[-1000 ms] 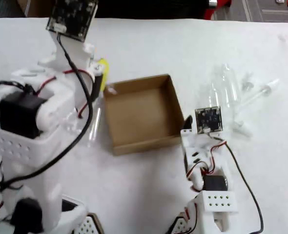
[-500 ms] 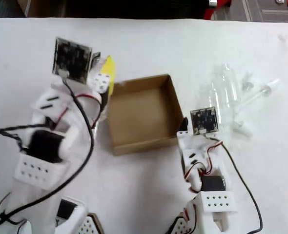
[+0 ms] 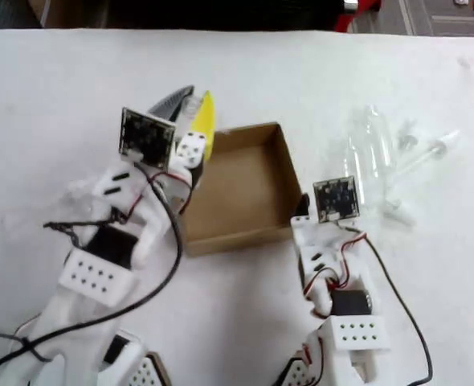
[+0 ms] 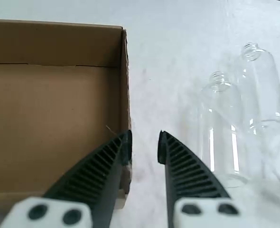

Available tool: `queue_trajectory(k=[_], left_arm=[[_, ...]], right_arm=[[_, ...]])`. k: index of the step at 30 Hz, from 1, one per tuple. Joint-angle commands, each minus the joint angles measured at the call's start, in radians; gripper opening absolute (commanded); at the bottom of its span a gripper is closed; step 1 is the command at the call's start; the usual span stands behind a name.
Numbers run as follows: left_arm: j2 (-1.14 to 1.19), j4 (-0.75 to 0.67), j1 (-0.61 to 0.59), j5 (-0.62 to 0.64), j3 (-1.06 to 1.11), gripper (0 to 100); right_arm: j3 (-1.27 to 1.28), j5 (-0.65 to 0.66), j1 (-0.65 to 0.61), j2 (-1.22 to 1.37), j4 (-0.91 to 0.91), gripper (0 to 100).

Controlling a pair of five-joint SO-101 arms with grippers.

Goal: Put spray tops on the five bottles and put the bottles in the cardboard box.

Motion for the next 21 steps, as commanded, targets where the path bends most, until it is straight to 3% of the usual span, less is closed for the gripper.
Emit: queue_trajectory(k=[1, 4, 10, 18, 21], left_arm=[[0.113, -0.127, 0.001, 0.009, -0.021, 2], [0.223, -0.16, 0.022, -0.018, -0.066, 2], [0.329, -0.16, 0.064, -0.296, -0.103, 3], [0.334, -0.169, 0.048, -0.305, -0.109, 2], [0.338, -0.198, 0.05, -0.213, -0.101, 2]], right_arm=[[-0.008, 0.011, -0.005, -0.001, -0.021, 8.2], [-0.008, 0.011, -0.005, -0.001, -0.021, 8.2], [-0.008, 0.011, -0.005, -0.001, -0.024, 8.3], [-0.006, 0.012, -0.002, 0.007, -0.054, 8.3], [-0.006, 0.012, 0.002, 0.007, -0.056, 8.3]])
